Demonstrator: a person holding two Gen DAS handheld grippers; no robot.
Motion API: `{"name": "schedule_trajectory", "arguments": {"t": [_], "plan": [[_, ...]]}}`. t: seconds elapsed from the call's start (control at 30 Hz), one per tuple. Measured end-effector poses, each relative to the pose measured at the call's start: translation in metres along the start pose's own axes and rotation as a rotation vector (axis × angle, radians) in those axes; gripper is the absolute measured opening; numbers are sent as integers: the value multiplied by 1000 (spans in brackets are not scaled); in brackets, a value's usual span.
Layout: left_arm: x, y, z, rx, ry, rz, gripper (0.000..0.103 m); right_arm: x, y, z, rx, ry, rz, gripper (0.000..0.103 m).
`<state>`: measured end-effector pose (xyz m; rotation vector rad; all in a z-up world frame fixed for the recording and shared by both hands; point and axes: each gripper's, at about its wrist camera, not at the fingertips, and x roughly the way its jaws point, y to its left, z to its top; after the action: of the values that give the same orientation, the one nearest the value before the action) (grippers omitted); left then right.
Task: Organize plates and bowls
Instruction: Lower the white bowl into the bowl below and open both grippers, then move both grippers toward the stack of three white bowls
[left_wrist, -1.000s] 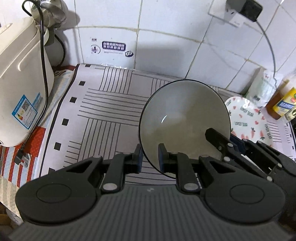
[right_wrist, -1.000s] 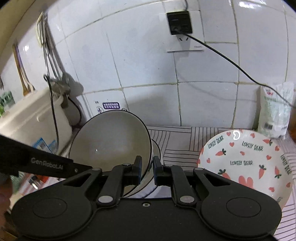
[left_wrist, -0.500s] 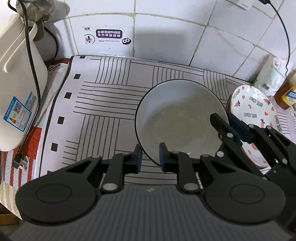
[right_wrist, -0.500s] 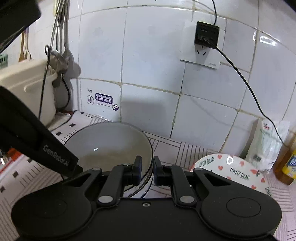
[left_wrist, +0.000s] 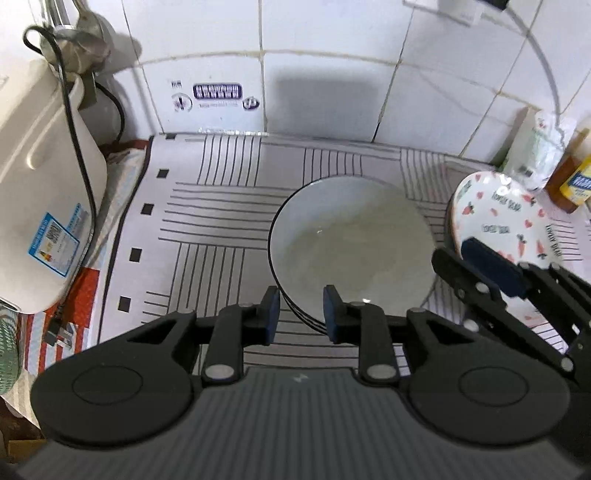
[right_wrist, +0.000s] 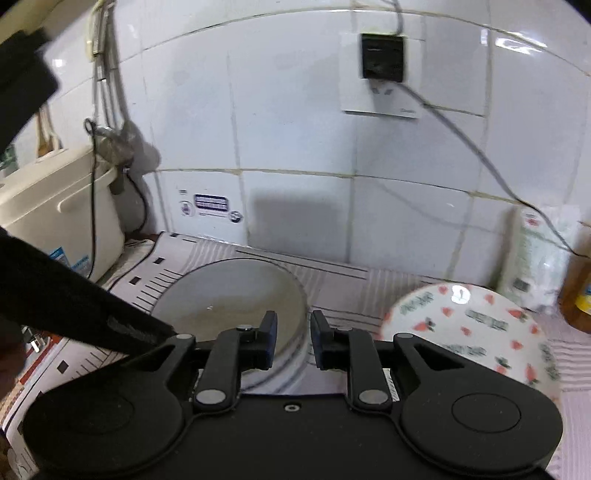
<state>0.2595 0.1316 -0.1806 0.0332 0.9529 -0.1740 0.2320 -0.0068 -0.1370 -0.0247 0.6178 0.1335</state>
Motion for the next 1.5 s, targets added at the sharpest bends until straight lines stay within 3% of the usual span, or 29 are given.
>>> {"name": "schedule_trajectory", "arguments": {"t": [0.2, 0.5, 0.77, 0.9, 1.07, 1.27, 1.5], "plan": [[-38, -6, -9, 22, -45, -33, 29, -37, -9, 1, 22, 5, 25, 29], [-86, -19, -30, 86, -78, -53, 29, -91, -9, 5, 24, 84, 69, 34], [-105, -24, -57, 104, -91, -100, 31, -124, -9, -5, 15, 115, 60, 47], [-105, -23, -69, 111, -100, -131, 32, -136, -8, -11, -10, 92, 114, 59], [-92, -6, -79, 66, -97, -163, 38, -133, 2, -21, -65, 87, 135, 61], [-75, 20, -85, 25, -106, -148, 42, -114, 13, -33, -109, 105, 158, 66], [-58, 35, -83, -12, -146, -143, 65, -85, 17, -48, -100, 108, 185, 74]]}}
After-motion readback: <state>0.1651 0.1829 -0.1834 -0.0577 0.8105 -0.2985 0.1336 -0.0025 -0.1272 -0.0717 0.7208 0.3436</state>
